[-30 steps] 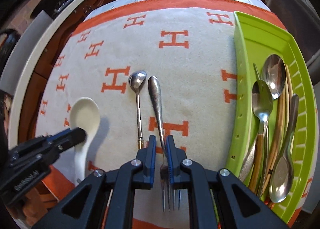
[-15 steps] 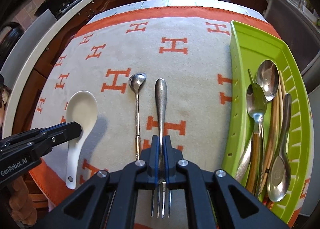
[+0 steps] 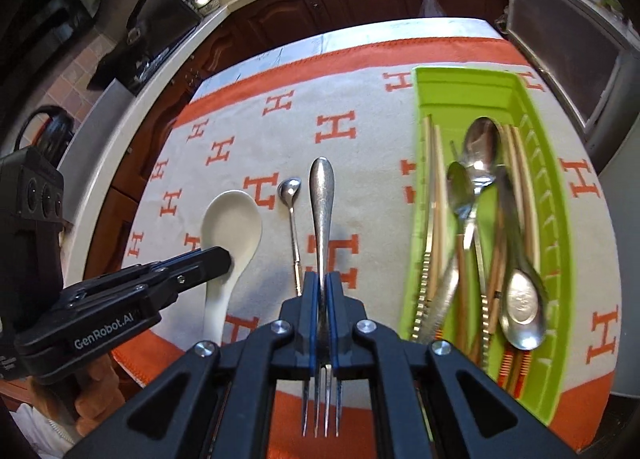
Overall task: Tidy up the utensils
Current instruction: 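Carry the left tool's ceramic spoon into the green tray and open while the right tool places the fork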
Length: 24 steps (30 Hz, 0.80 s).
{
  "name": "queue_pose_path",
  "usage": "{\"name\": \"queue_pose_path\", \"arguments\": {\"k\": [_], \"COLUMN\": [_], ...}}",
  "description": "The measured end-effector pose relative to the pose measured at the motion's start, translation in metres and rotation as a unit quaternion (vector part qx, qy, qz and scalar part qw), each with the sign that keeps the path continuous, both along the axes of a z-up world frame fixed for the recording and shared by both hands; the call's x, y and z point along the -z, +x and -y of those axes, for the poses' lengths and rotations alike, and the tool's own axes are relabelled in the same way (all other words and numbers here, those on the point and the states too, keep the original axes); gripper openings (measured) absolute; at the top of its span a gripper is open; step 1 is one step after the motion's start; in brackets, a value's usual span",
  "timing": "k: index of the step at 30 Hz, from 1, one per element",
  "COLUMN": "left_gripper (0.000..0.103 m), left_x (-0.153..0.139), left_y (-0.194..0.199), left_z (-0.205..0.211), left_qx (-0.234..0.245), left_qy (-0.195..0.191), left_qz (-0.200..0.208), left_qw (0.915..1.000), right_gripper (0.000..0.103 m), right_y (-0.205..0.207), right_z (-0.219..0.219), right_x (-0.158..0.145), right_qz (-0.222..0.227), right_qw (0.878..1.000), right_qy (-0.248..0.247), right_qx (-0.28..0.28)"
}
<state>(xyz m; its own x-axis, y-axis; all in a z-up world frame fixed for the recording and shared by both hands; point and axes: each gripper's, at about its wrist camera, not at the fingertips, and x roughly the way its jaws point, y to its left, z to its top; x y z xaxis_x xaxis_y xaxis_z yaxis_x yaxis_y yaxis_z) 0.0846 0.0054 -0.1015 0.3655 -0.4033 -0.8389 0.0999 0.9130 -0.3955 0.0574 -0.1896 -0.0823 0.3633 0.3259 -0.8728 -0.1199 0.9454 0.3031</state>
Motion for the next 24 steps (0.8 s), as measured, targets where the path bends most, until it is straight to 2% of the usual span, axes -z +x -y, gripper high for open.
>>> {"name": "queue_pose_path", "arguments": {"k": [5,10,18,24], "left_gripper": [0.003,0.003,0.003,0.004], "left_x": [-0.019,-0.027,-0.009,0.003], "left_y": [0.007,0.02,0.033,0.033], "left_z": [0.044,0.092,0.143,0.151], "left_qx": [0.038,0.062,0.077,0.078], "left_qy": [-0.005,-0.009,0.019,0.037], "left_qz": [0.011,0.008,-0.013,-0.024], "left_qw": [0.9992,0.998,0.9968,0.996], "right_gripper": [0.004,0.004,0.004,0.006], "right_y": [-0.004,-0.007,-0.004,-0.004], "right_z": [0.04,0.079,0.11,0.117], "right_x": [-0.013,-0.009,0.009,0.012], "right_qz": [0.015,0.016,0.001,-0.001], "right_qw": [0.999,0.995,0.993,0.992], "right_qy": [0.002,-0.016,-0.025,-0.013], "right_qx": [0.046,0.094,0.118,0.129]}}
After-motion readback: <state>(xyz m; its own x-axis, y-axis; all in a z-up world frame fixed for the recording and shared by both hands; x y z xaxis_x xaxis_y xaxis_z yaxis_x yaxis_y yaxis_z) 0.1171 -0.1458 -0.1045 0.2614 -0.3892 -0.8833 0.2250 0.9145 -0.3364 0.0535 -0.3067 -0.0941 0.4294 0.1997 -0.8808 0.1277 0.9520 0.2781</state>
